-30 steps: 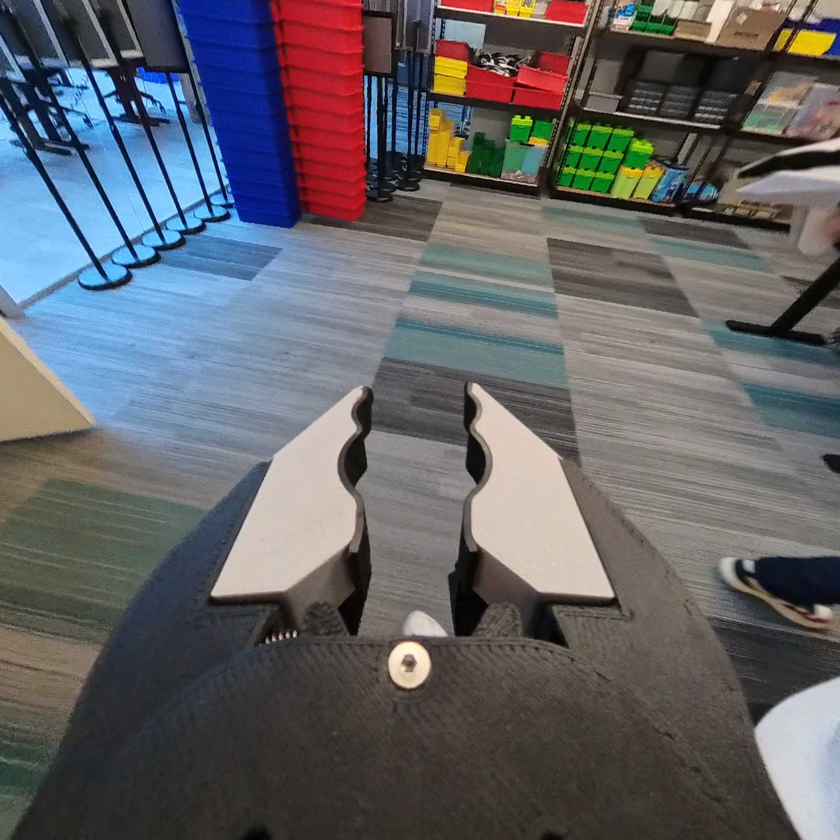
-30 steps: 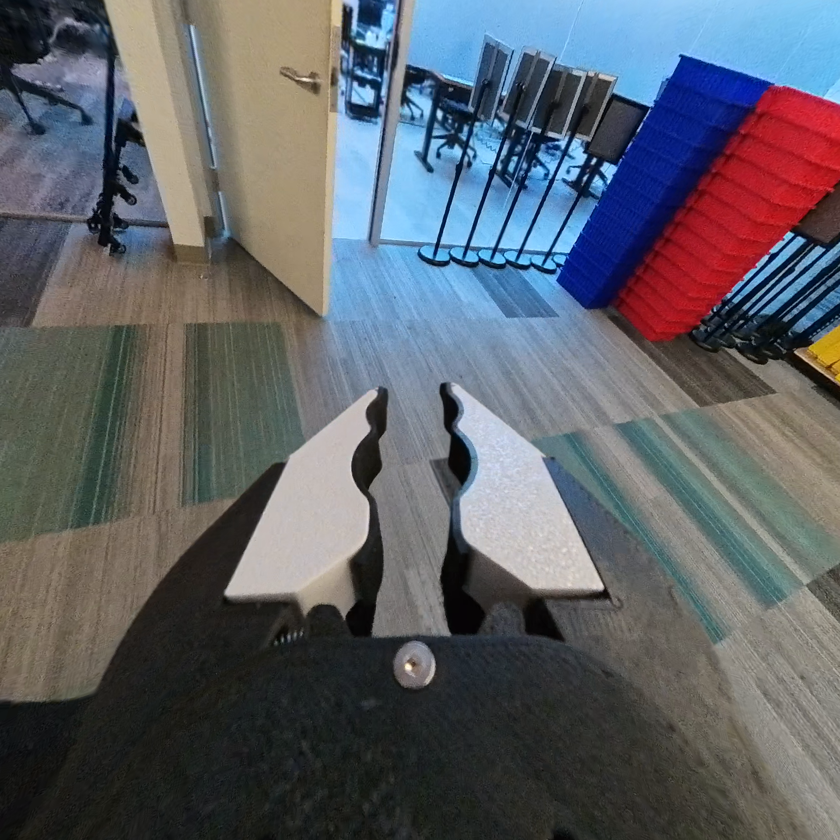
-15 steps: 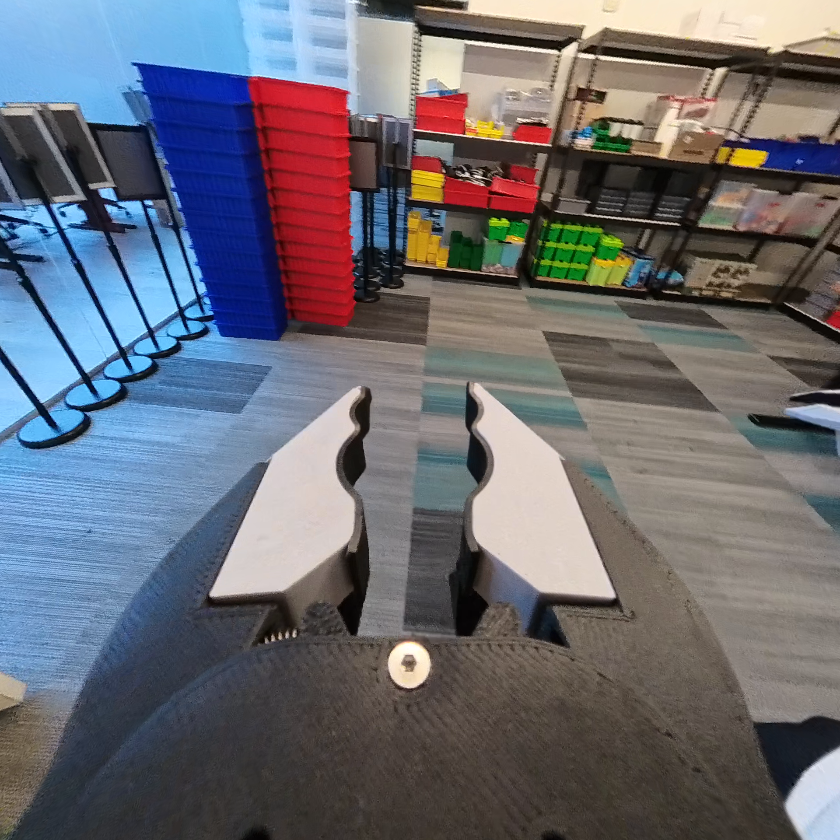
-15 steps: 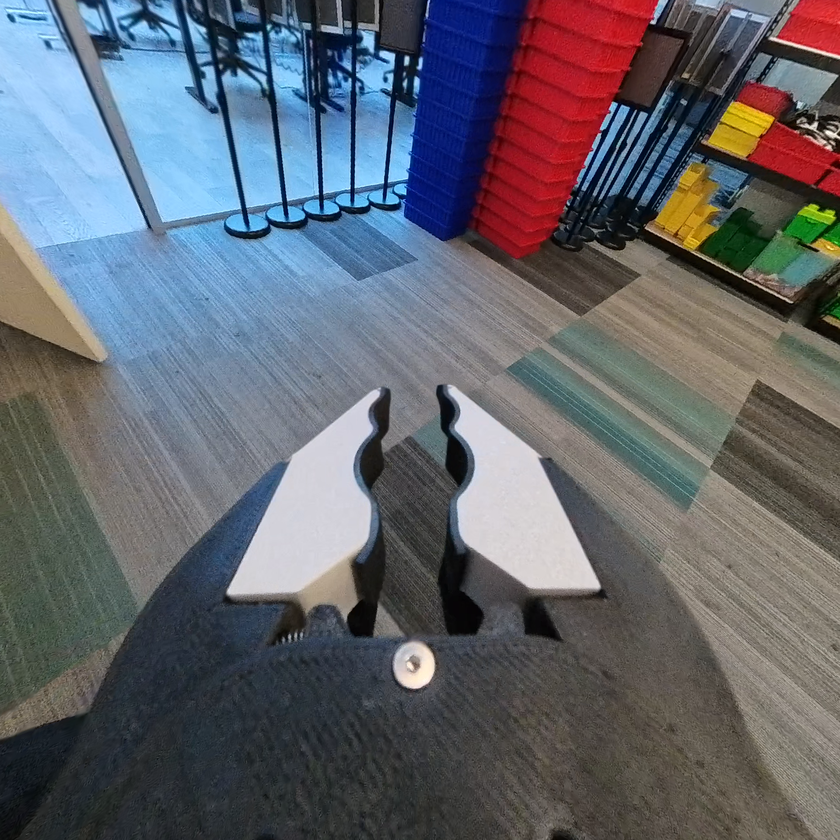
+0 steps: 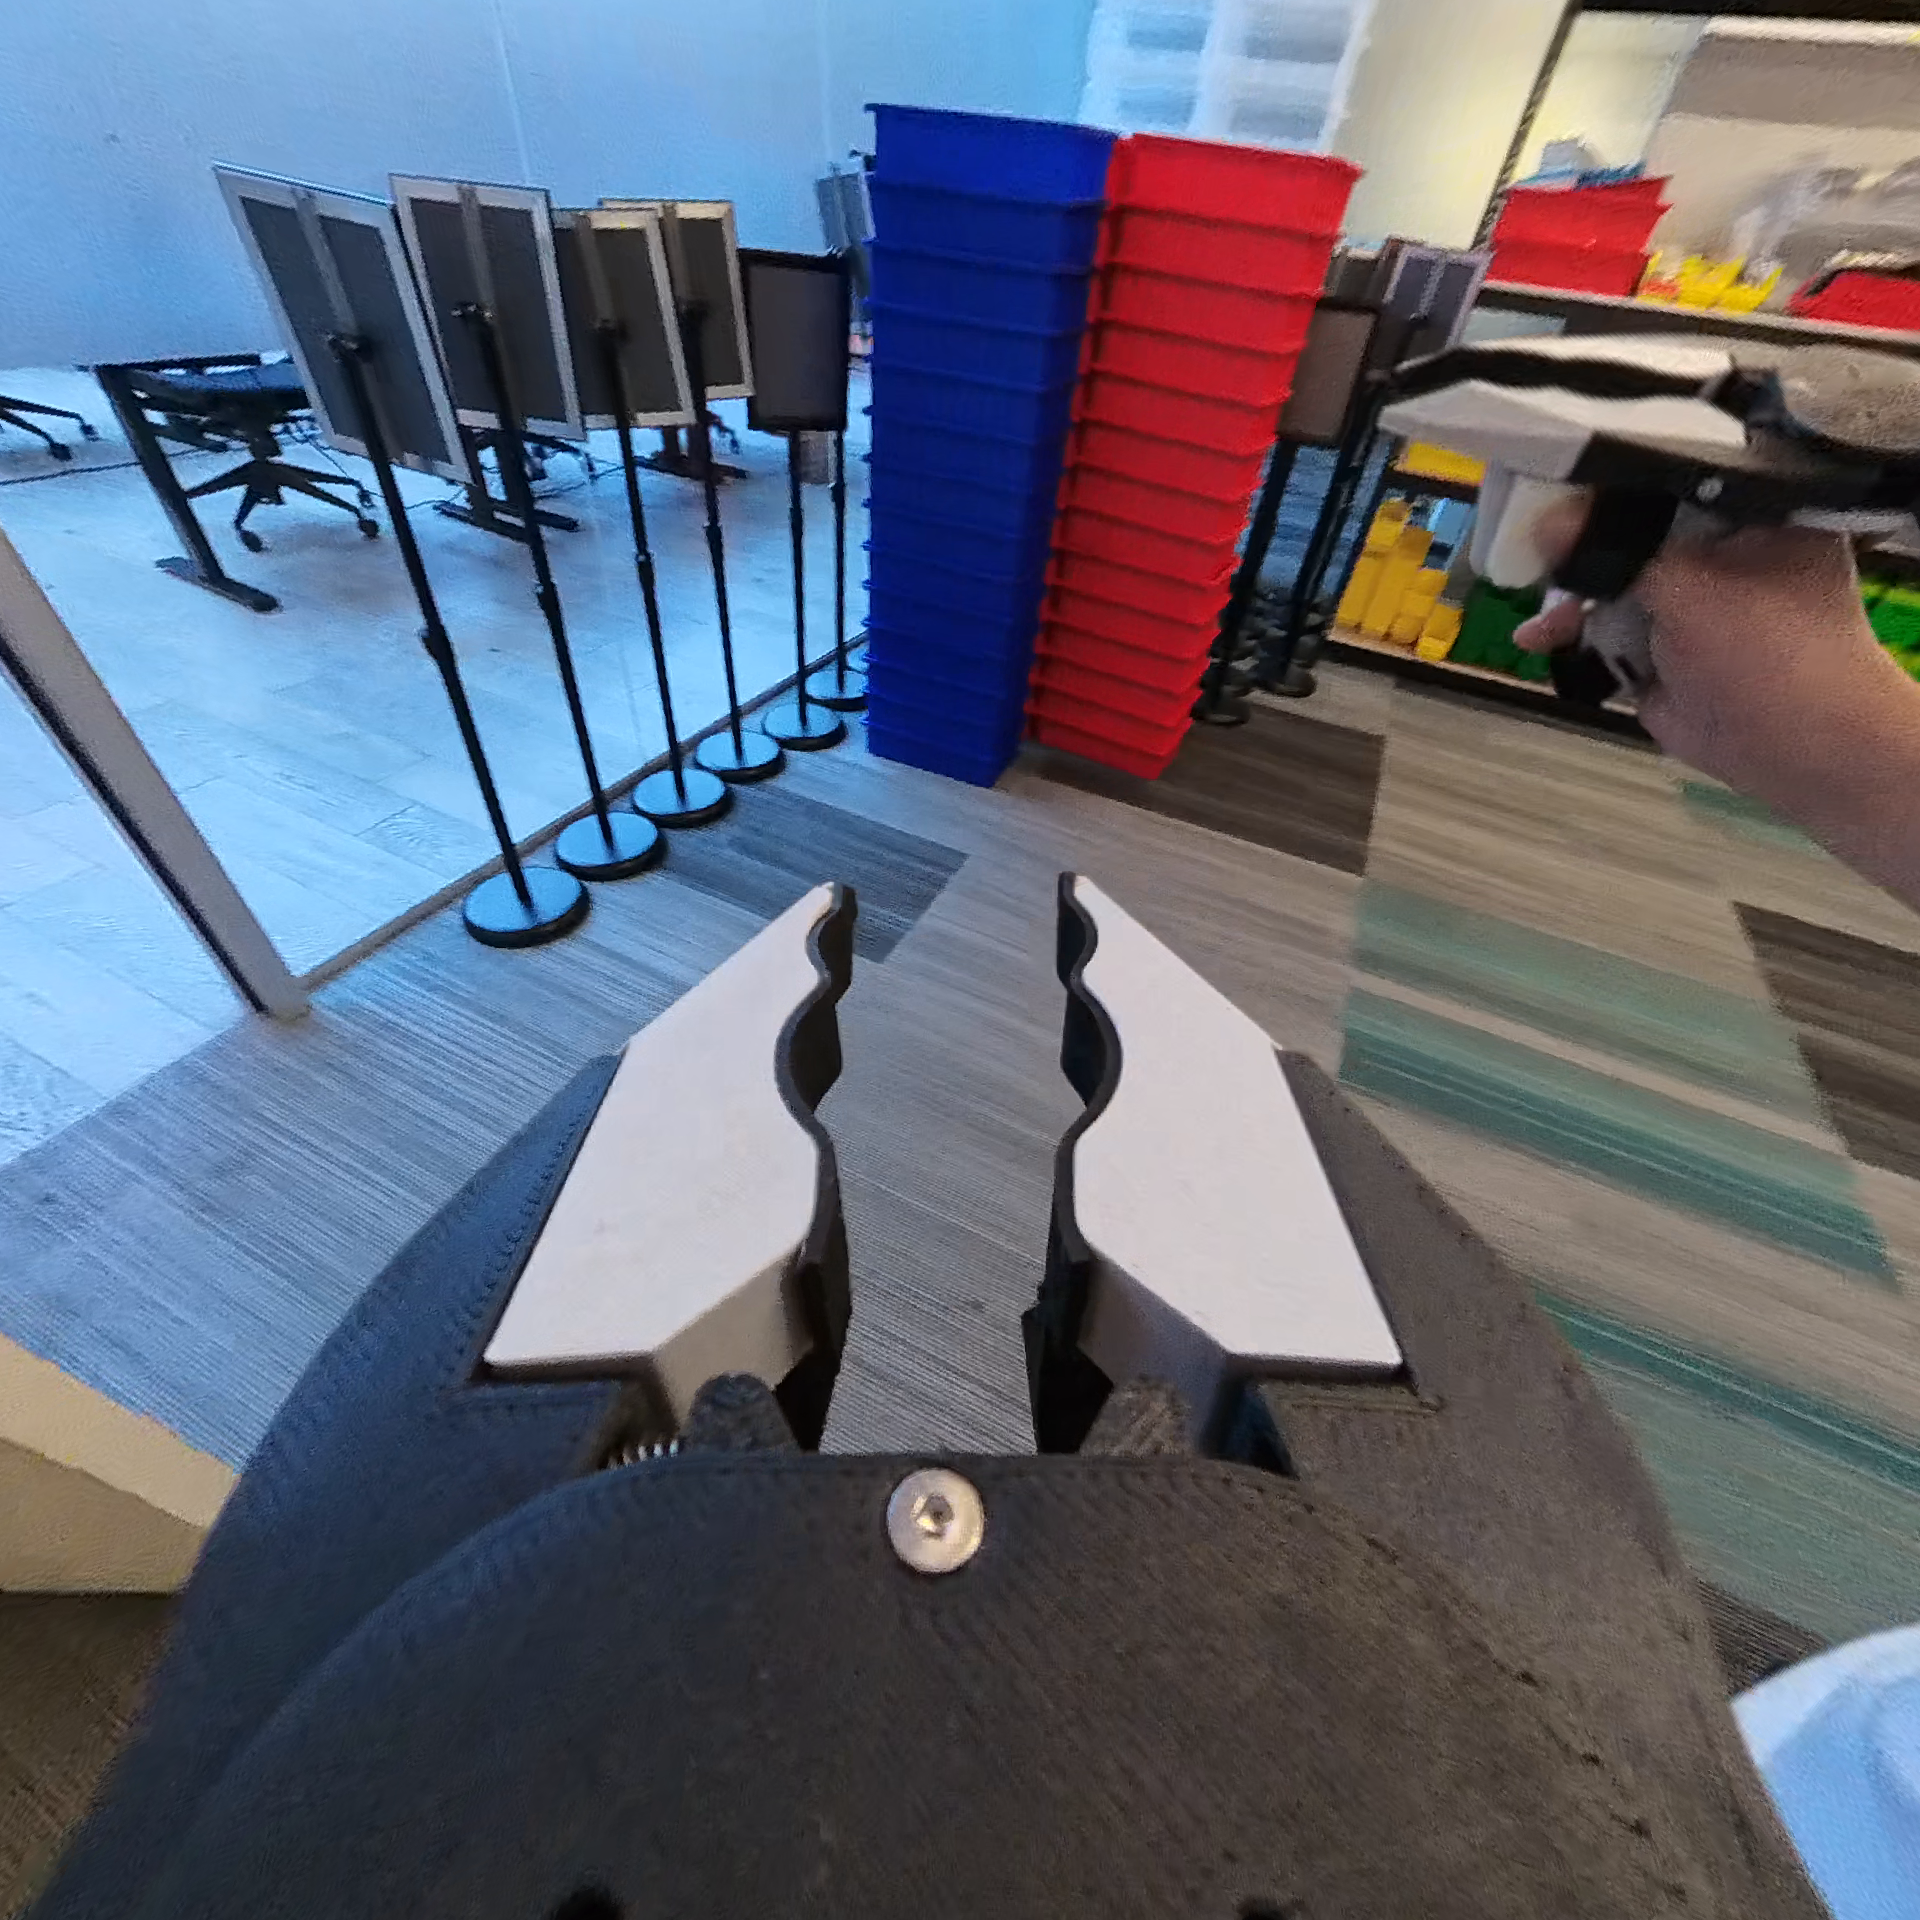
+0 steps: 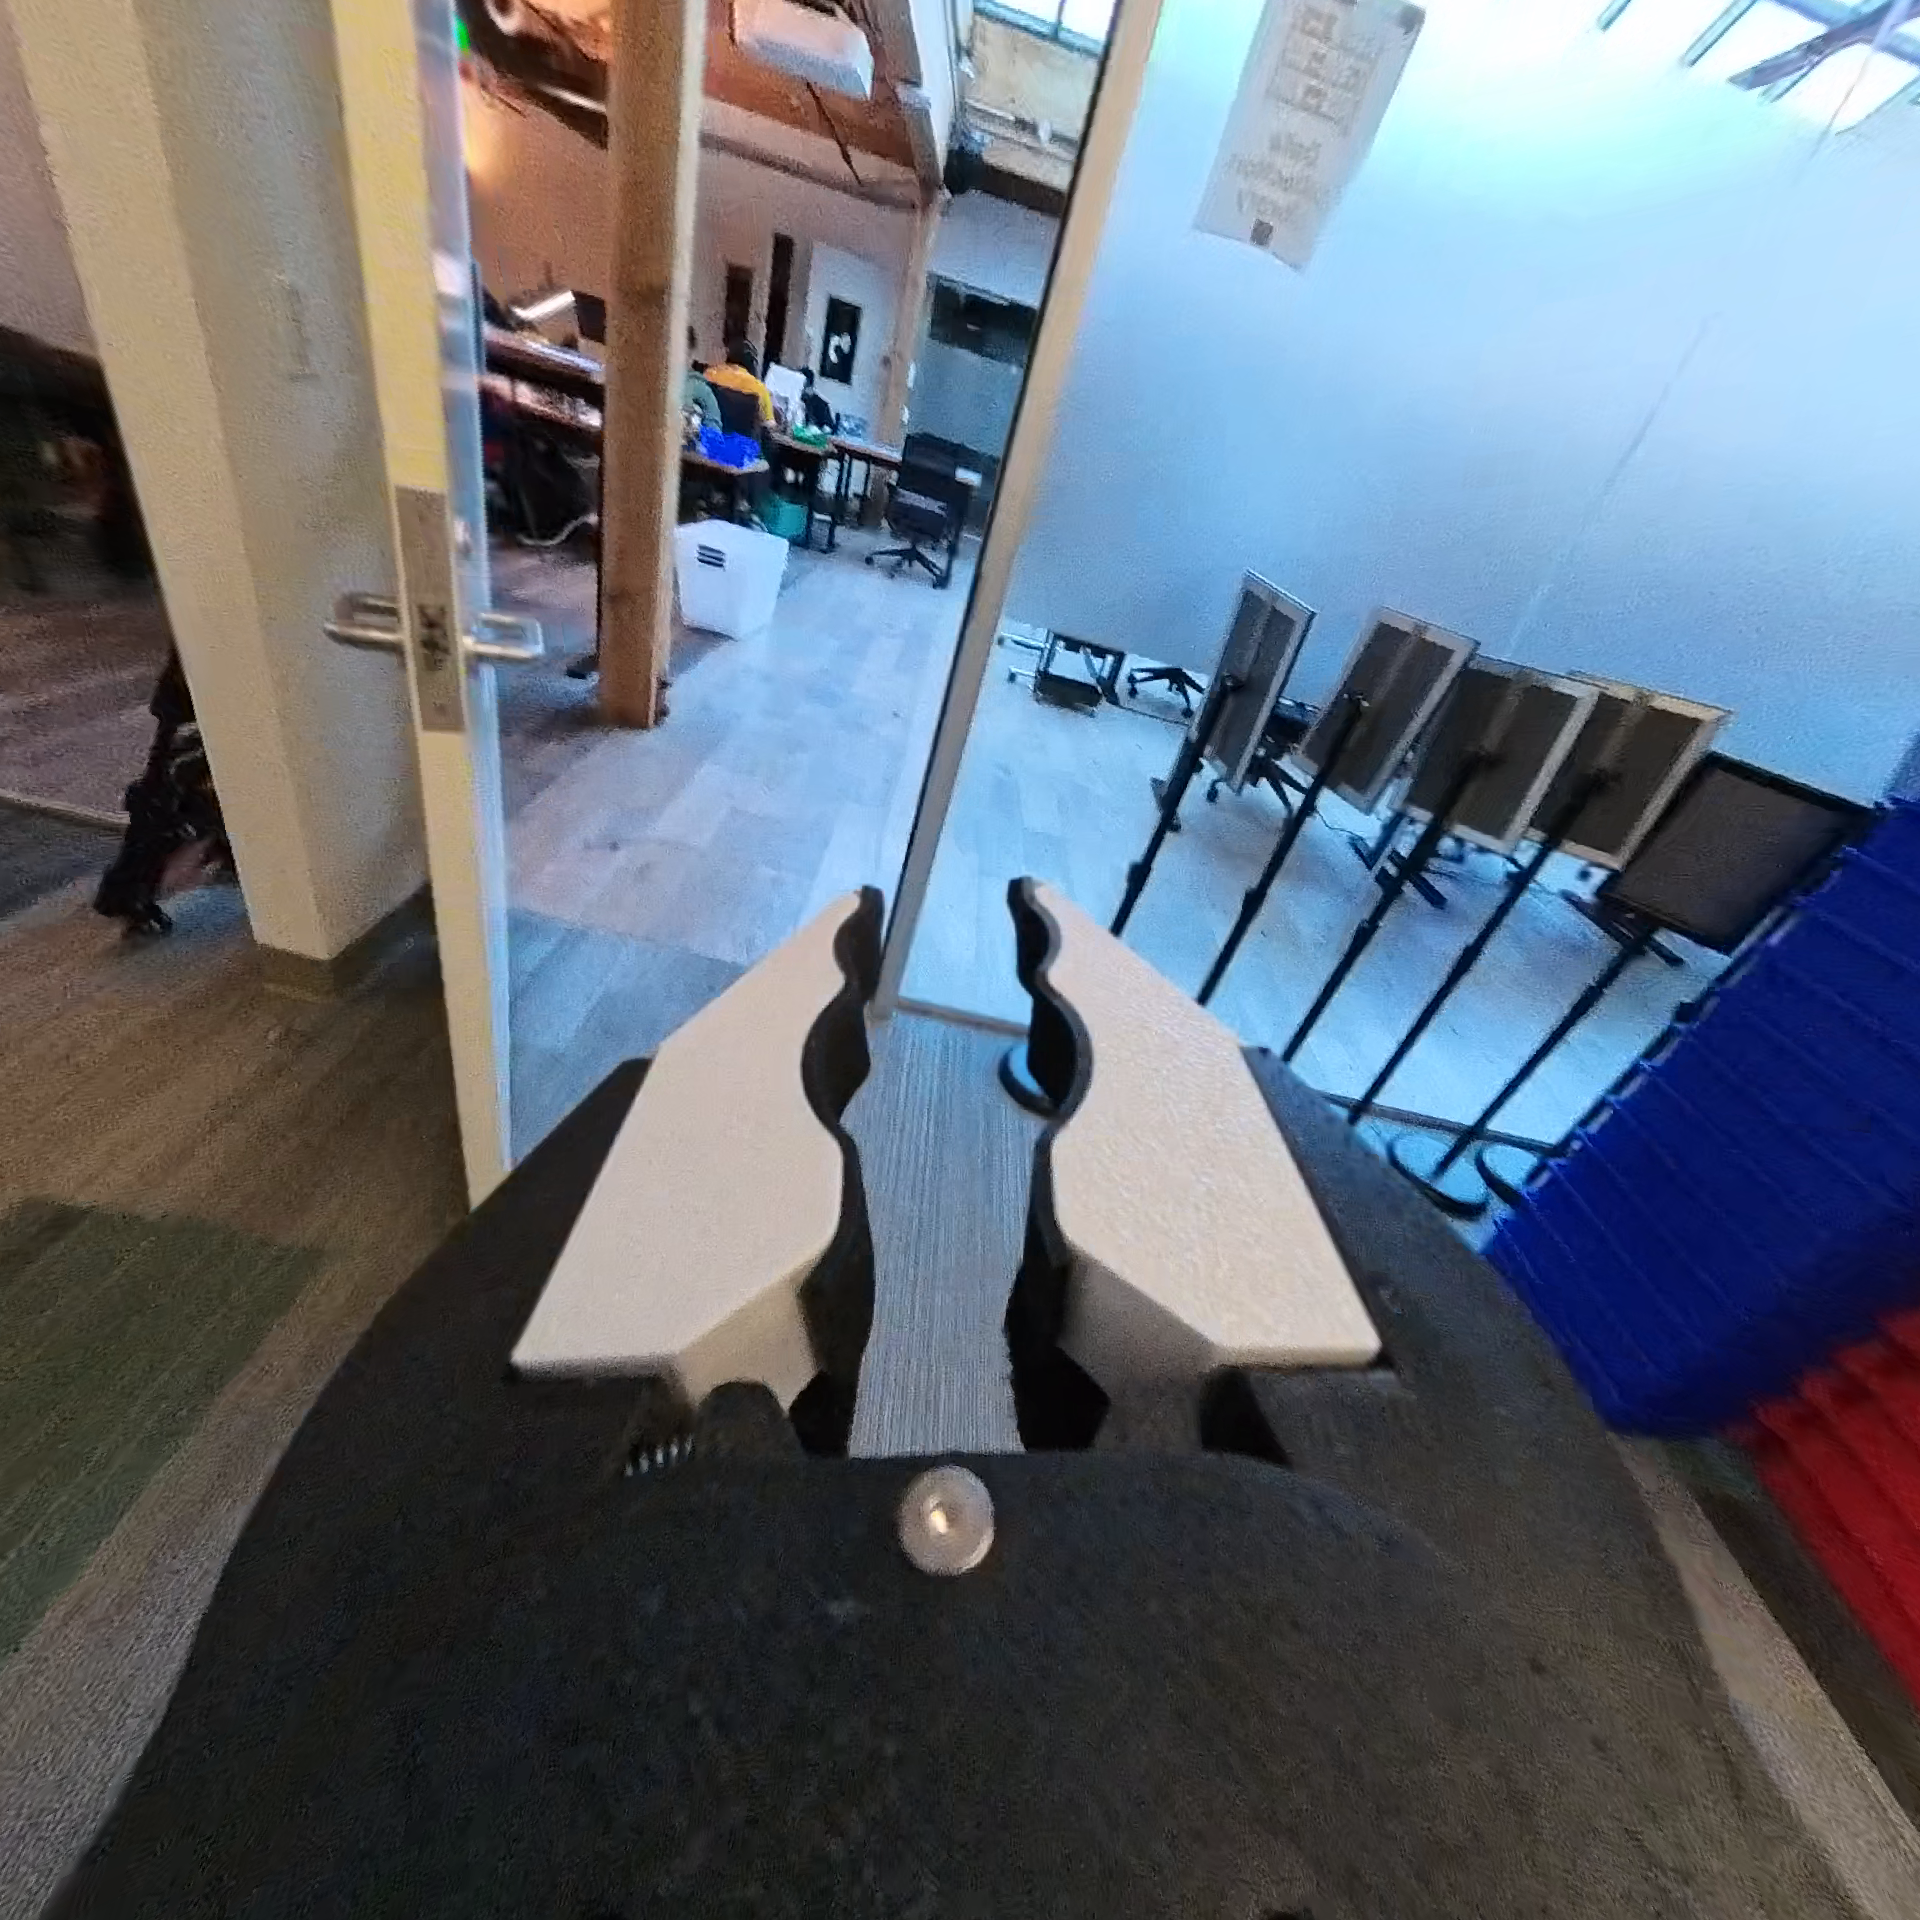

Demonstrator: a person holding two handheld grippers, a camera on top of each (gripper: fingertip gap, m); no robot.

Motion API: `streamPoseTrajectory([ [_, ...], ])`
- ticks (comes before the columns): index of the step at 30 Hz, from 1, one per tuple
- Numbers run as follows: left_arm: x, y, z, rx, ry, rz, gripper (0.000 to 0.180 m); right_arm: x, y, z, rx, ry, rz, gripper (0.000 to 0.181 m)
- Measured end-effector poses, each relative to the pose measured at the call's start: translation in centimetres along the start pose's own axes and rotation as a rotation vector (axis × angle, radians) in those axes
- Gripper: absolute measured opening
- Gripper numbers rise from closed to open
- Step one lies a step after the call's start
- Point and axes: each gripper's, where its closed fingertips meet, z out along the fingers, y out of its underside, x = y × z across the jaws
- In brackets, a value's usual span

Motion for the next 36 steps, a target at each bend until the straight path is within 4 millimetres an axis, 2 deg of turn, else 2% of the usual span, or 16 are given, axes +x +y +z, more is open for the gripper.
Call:
streamPoseTrajectory([
  [2,-5.1,-1.1,5.2,0.027,-0.015,0.024,0.036,1.5,1.3,7.2,0.016,-0.020,0.000,0.024],
  [4,-10.5,-2.4,10.5,0.025,-0.023,0.002,0.034,3.3,4.4,12.9,-0.040,0.003,-0.022,0.023],
  [6,-15.6,-5.0,15.8,0.026,-0.007,-0.037,0.035,5.1,8.4,17.2,-0.166,0.001,0.011,0.023],
  [9,-24.4,-8.9,23.2,0.054,-0.047,0.001,0.038,8.1,12.0,22.1,-0.284,-0.029,-0.005,0.020],
  [11,-30.7,-10.7,28.0,0.067,-0.087,0.000,0.040,11.1,13.8,26.0,-0.373,-0.024,-0.026,0.019],
  [13,-37.5,-12.8,32.2,0.139,-0.130,-0.044,0.041,14.1,14.4,31.4,-0.401,-0.029,-0.034,0.018],
  [15,-44.4,-14.0,35.9,0.202,-0.185,-0.093,0.041,16.2,14.3,39.3,-0.382,-0.085,-0.063,0.018],
  [16,-47.7,-14.6,37.4,0.231,-0.212,-0.110,0.041,16.9,14.1,44.1,-0.358,-0.124,-0.086,0.018],
  [18,-54.2,-15.6,39.9,0.272,-0.285,-0.121,0.037,16.8,13.2,54.9,-0.285,-0.235,-0.126,0.018],
  [20,-60.4,-16.6,41.8,0.267,-0.352,-0.151,0.037,14.7,11.1,66.4,-0.222,-0.367,-0.130,0.018],
  [23,-68.4,-18.3,43.2,0.246,-0.418,-0.165,0.039,8.1,5.9,82.6,-0.099,-0.590,-0.140,0.018],
  [26,-77.2,-18.4,42.8,0.240,-0.546,-0.189,0.042,0.1,1.5,97.6,0.005,-0.774,-0.168,0.018],
  [28,-83.6,-17.7,42.0,0.238,-0.630,-0.194,0.042,-4.8,-0.6,108.1,0.056,-0.812,-0.200,0.020],
  [30,-91.0,-17.0,41.1,0.205,-0.719,-0.151,0.041,-9.0,-2.5,118.2,0.114,-0.799,-0.209,0.023],
  [33,-103.4,-17.8,41.1,0.180,-0.767,-0.111,0.042,-13.6,-3.2,131.6,0.127,-0.730,-0.197,0.026],
  [36,-117.1,-21.1,43.1,0.198,-0.760,-0.111,0.042,-16.3,-2.1,144.0,0.090,-0.662,-0.179,0.029],
])
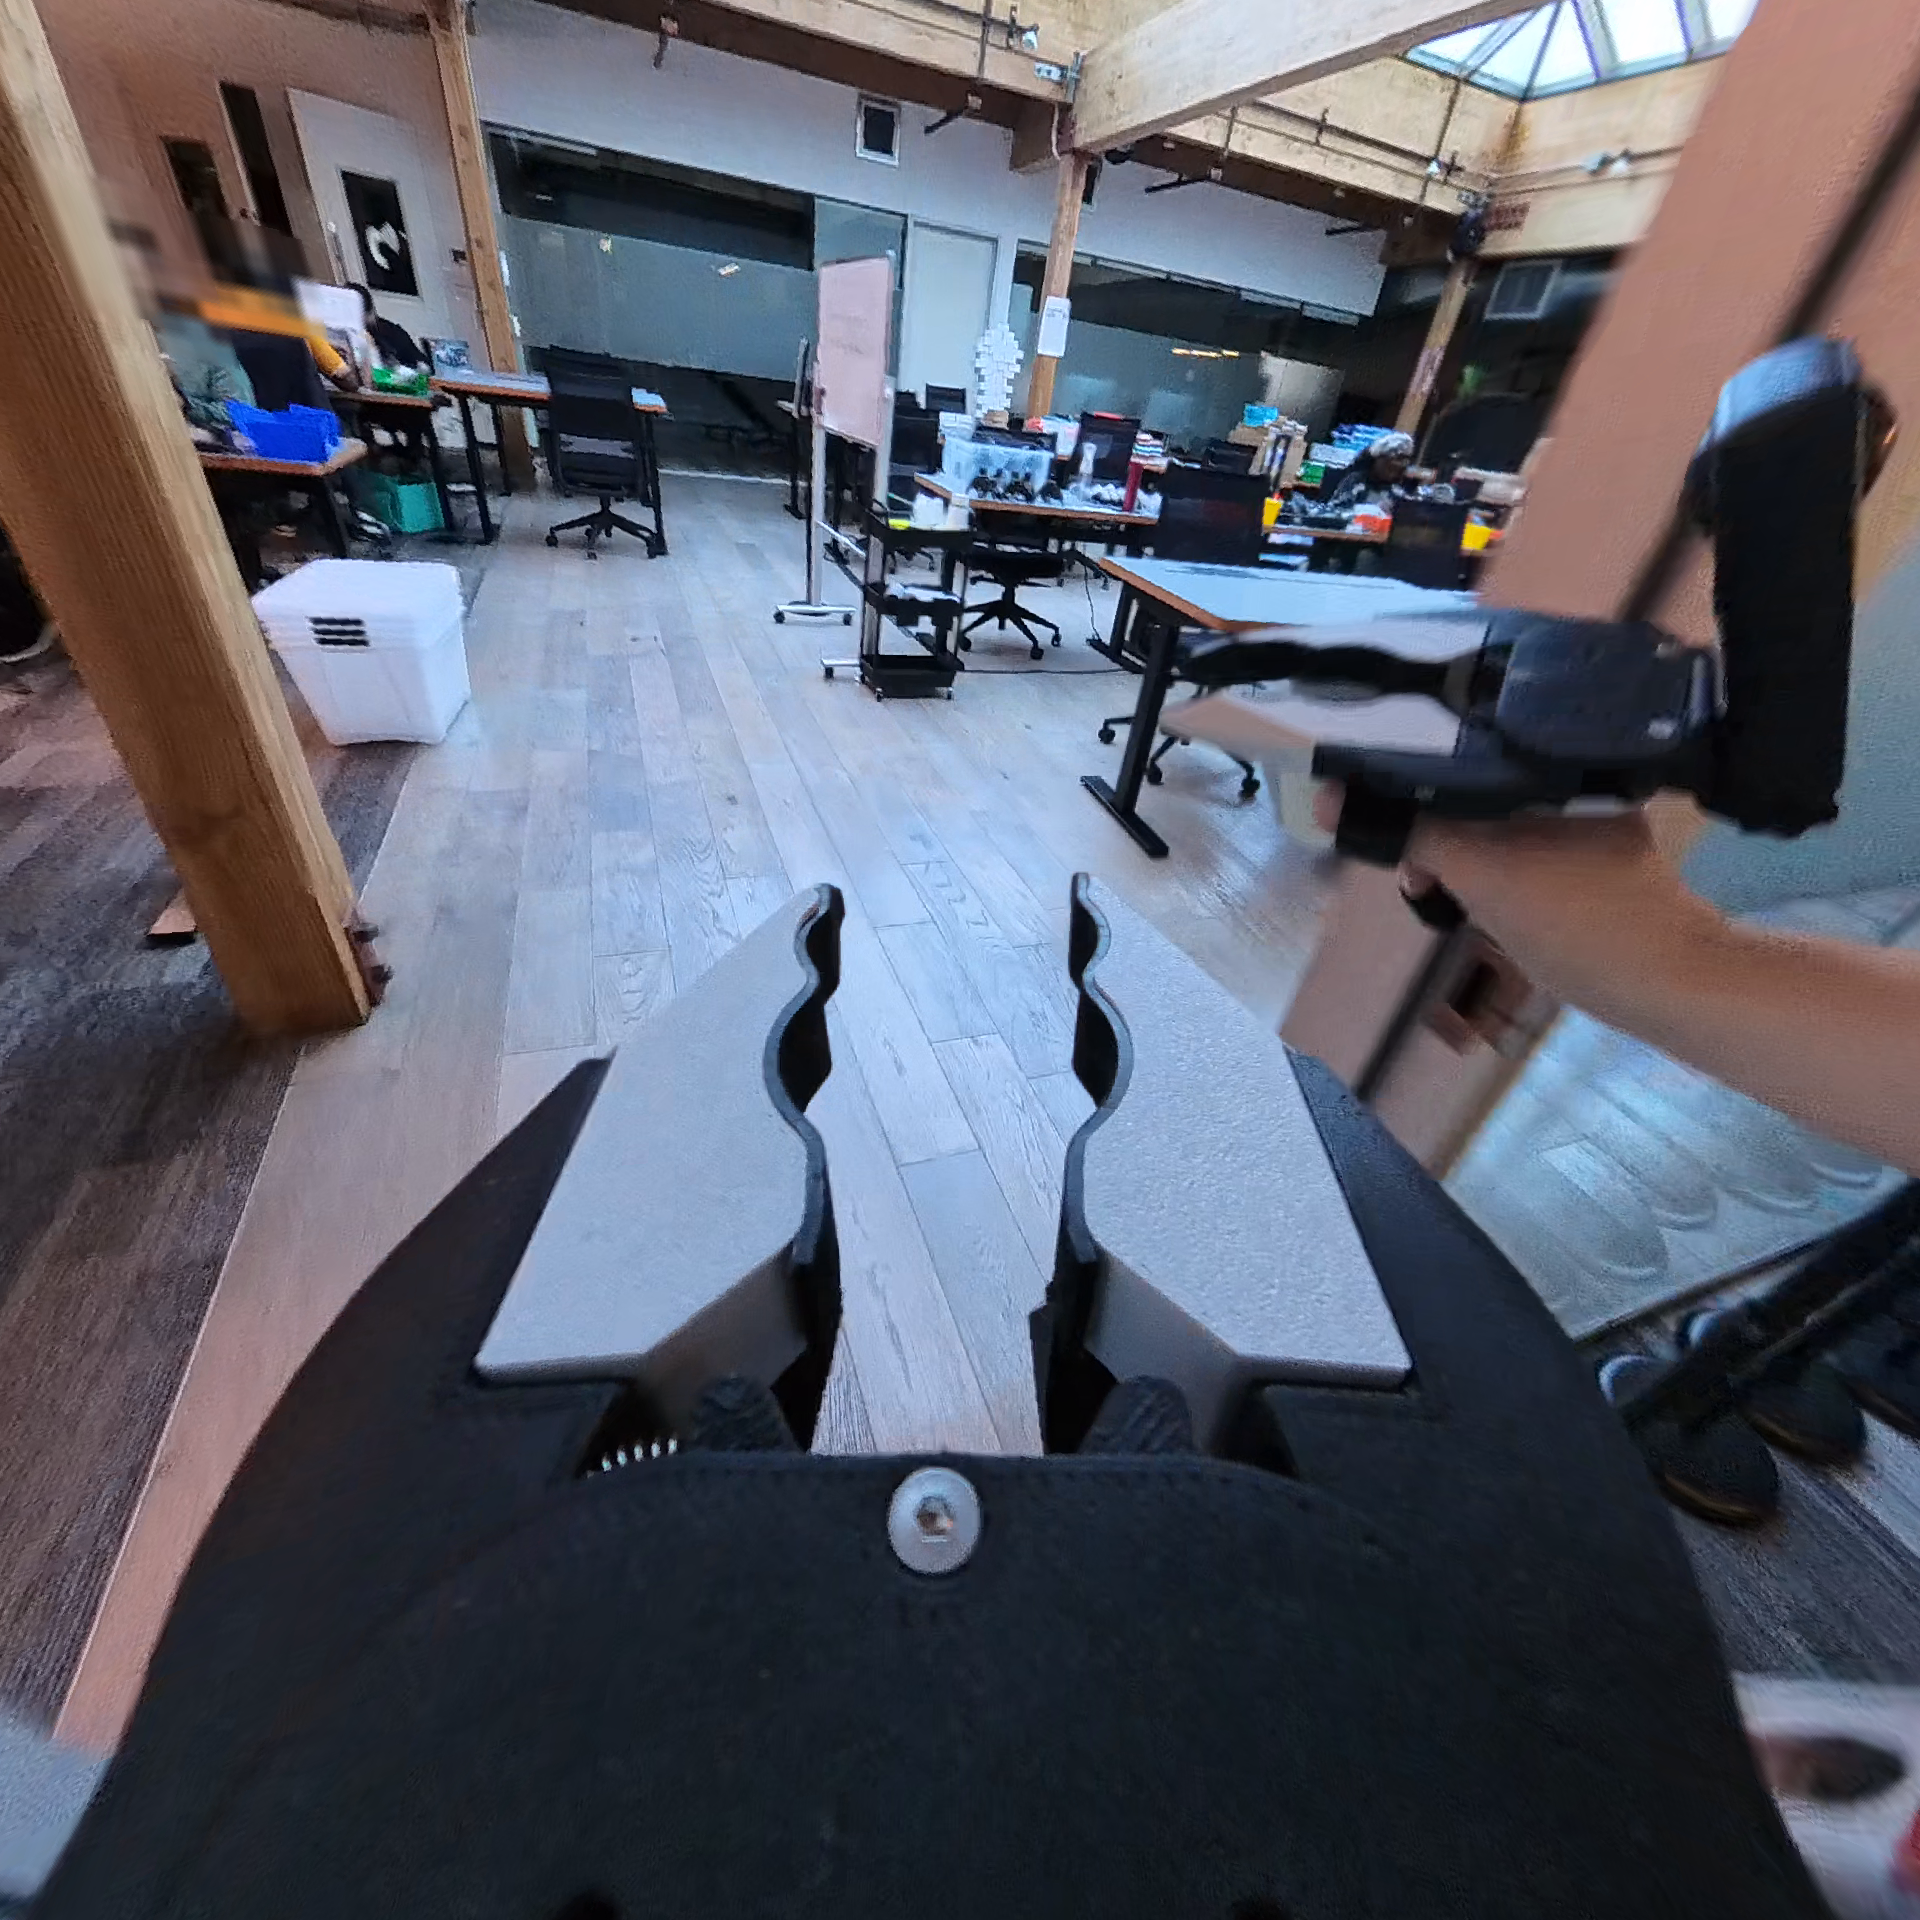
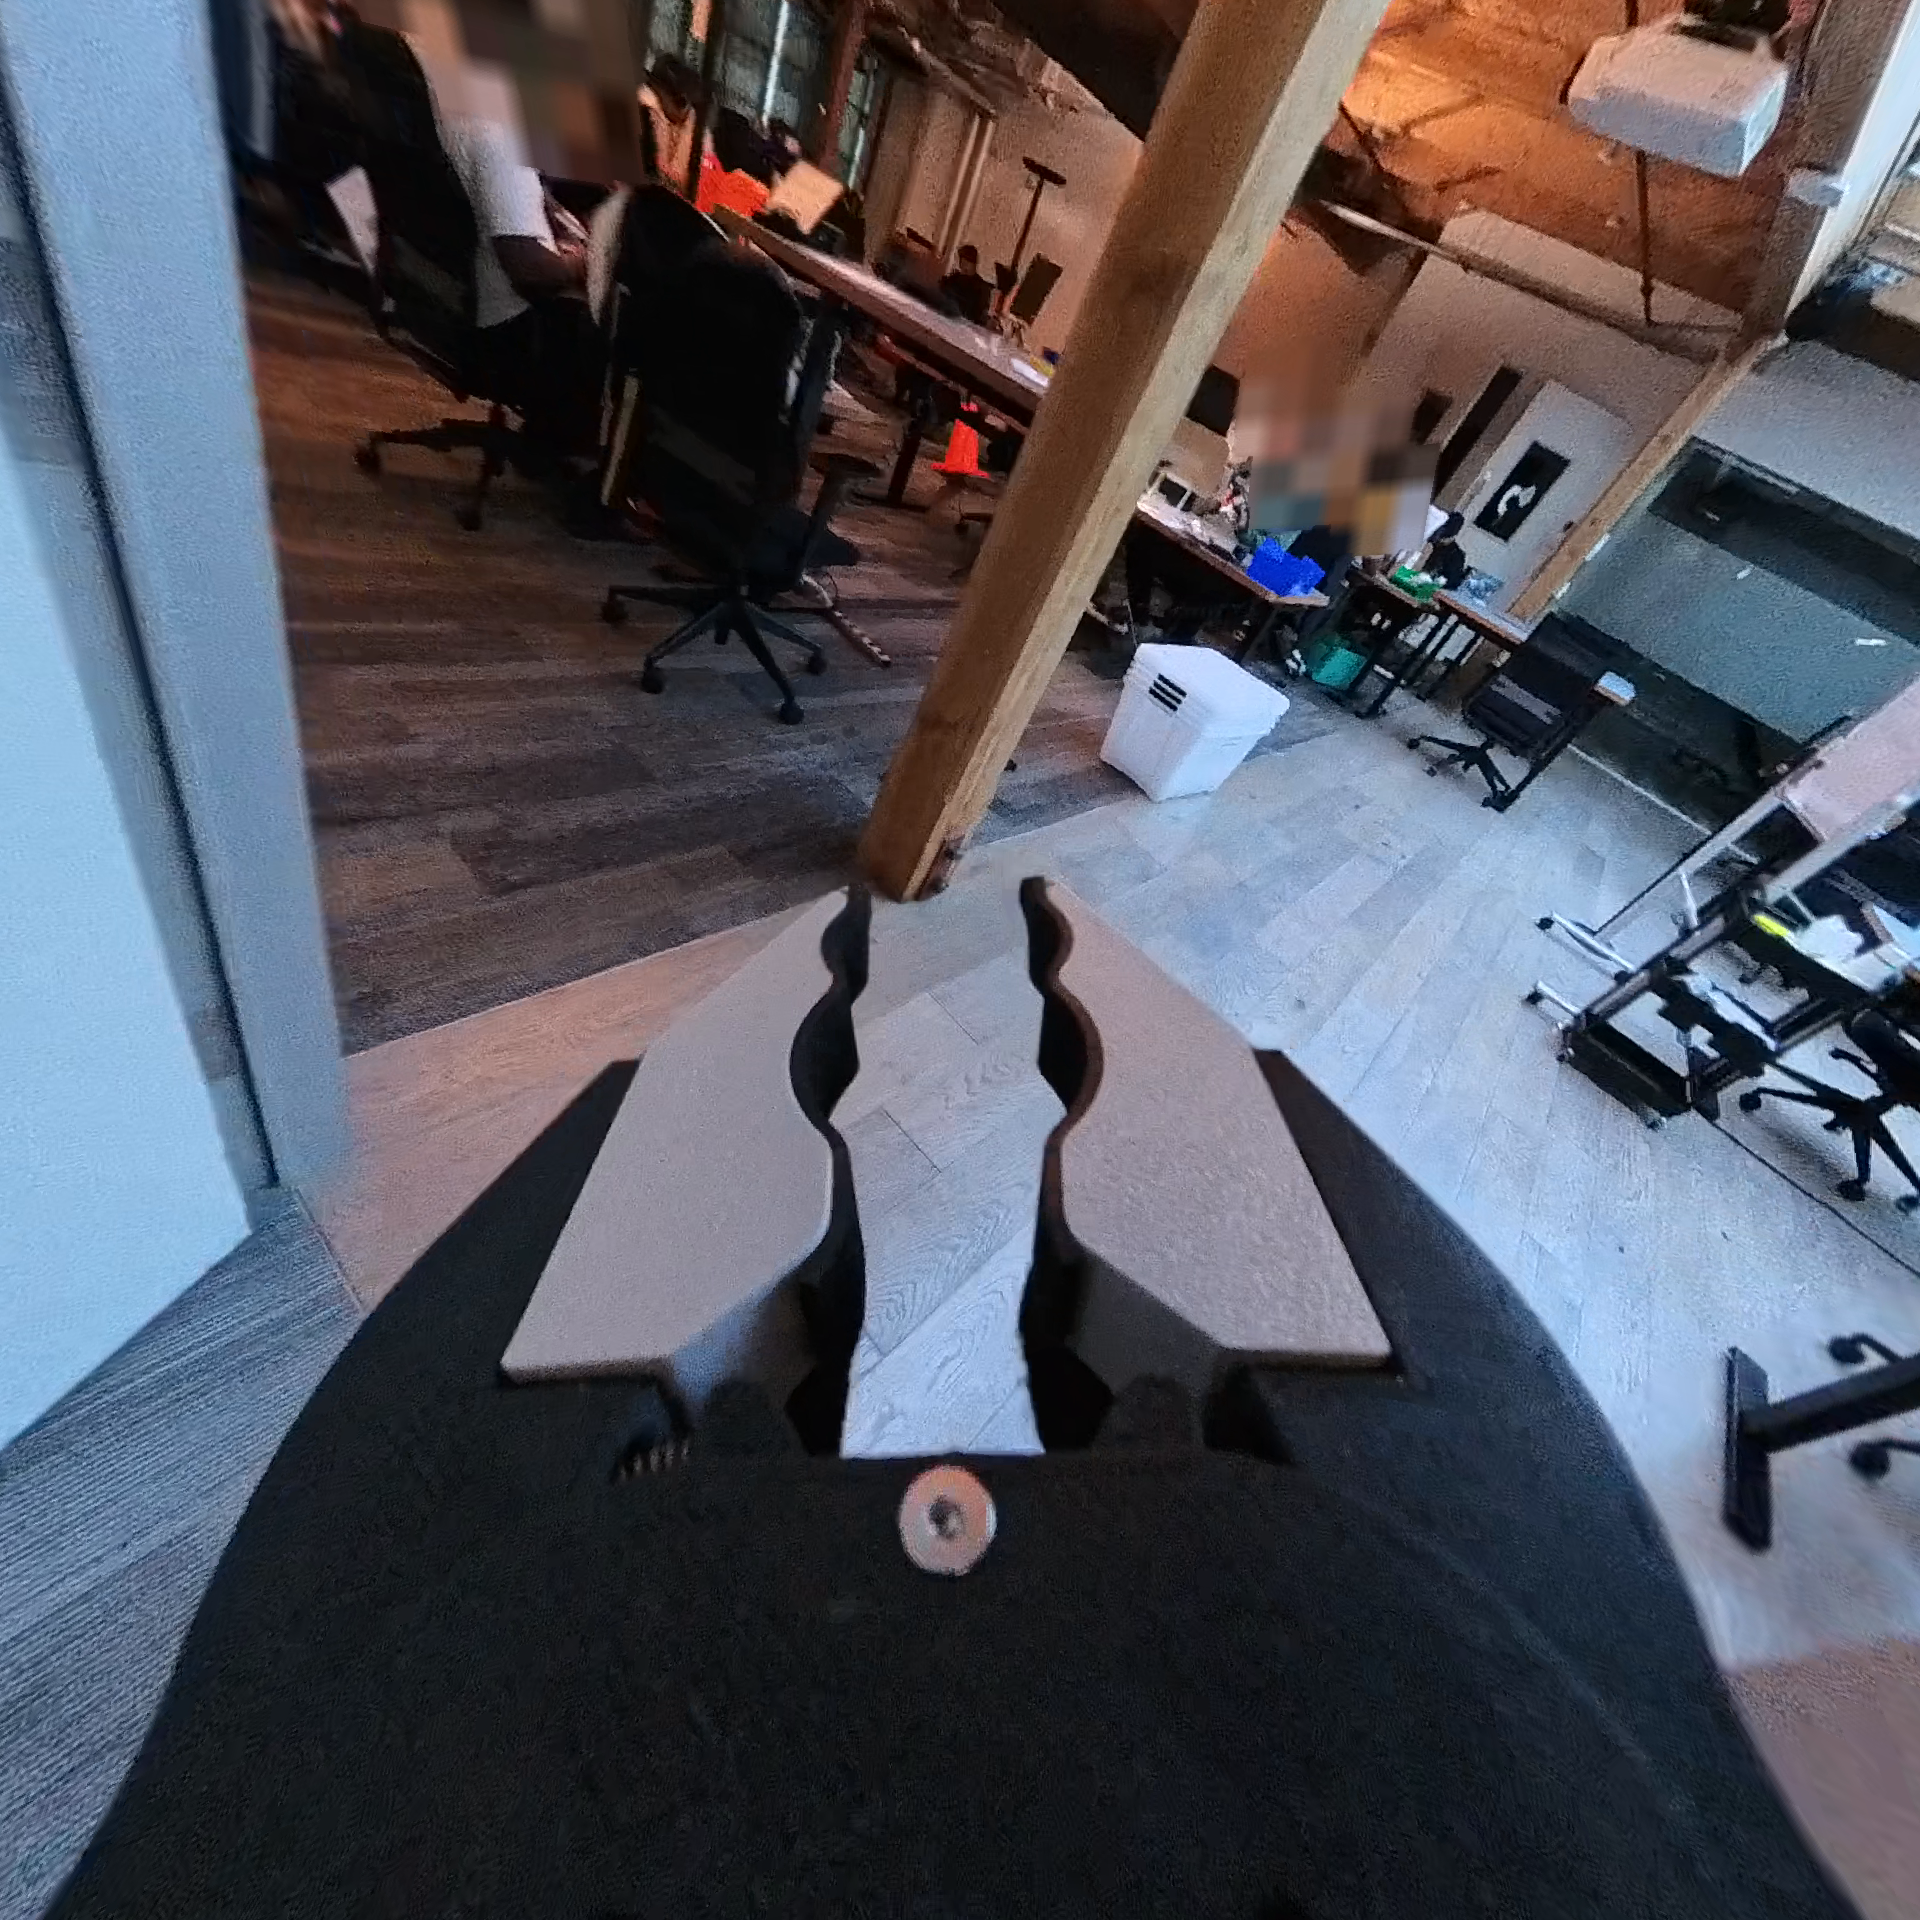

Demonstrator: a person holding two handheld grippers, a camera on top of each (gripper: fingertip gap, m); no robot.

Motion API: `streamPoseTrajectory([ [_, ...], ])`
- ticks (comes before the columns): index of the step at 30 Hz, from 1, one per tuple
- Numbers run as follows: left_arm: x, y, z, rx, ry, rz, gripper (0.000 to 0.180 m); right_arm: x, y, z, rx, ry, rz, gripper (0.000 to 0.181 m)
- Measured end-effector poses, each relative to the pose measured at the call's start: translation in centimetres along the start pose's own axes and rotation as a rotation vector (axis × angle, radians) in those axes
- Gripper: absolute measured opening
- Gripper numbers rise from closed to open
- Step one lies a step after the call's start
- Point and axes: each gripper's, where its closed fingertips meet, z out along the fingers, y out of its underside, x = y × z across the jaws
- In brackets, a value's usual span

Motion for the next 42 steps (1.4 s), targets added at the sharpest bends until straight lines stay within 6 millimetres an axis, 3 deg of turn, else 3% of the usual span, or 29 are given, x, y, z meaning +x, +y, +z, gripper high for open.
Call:
streamPoseTrajectory([
  [2,-3.9,-2.3,8.4,-0.036,0.036,-0.003,0.045,4.3,2.0,7.0,-0.059,0.044,0.010,0.035],
  [4,-7.6,-4.5,16.9,-0.031,0.058,0.023,0.046,10.2,3.1,13.6,-0.063,0.111,0.029,0.036],
  [6,-11.9,-5.8,25.5,-0.035,0.055,0.056,0.048,17.8,4.3,19.9,-0.037,0.238,0.025,0.039],
  [9,-18.4,-7.8,38.3,-0.010,0.021,0.056,0.053,30.2,7.9,29.5,-0.042,0.413,0.056,0.045],
  [12,-25.5,-8.8,48.7,0.011,-0.062,0.066,0.053,41.4,10.2,38.9,-0.030,0.474,0.133,0.047],
  [15,-32.3,-6.3,56.4,-0.110,-0.139,0.041,0.054,50.3,10.8,47.5,-0.035,0.443,0.172,0.045],
  [21,-44.0,-2.0,67.0,-0.373,-0.307,0.077,0.056,66.2,10.9,62.9,-0.034,0.417,0.176,0.044],
  [23,-48.0,-1.3,72.2,-0.435,-0.356,0.120,0.057,72.0,12.3,68.3,-0.020,0.435,0.187,0.045],
  [24,-49.7,-1.4,75.8,-0.455,-0.348,0.143,0.057,75.0,13.3,70.8,-0.008,0.447,0.198,0.045],
  [26,-52.9,-2.8,85.3,-0.453,-0.292,0.200,0.057,80.2,16.2,75.3,-0.011,0.494,0.203,0.044],
  [29,-55.4,-7.8,103.9,-0.330,-0.096,0.220,0.056,87.6,21.6,80.3,-0.086,0.582,0.160,0.041],
  [31,-55.7,-11.4,117.5,-0.291,0.055,0.204,0.057,92.0,25.4,83.2,-0.211,0.597,0.168,0.041],
  [33,-55.0,-15.2,130.9,-0.265,0.207,0.196,0.058,96.1,27.6,85.4,-0.295,0.597,0.178,0.041],
  [36,-53.9,-20.2,149.0,-0.172,0.394,0.170,0.058,102.8,31.6,87.9,-0.387,0.659,0.166,0.039],
  [39,-55.6,-22.5,165.0,-0.108,0.445,0.147,0.061,109.8,37.0,91.8,-0.456,0.740,0.246,0.038],
  [42,-59.6,-22.2,177.3,-0.062,0.404,0.045,0.058,118.6,41.3,100.2,-0.430,0.737,0.275,0.036],
])
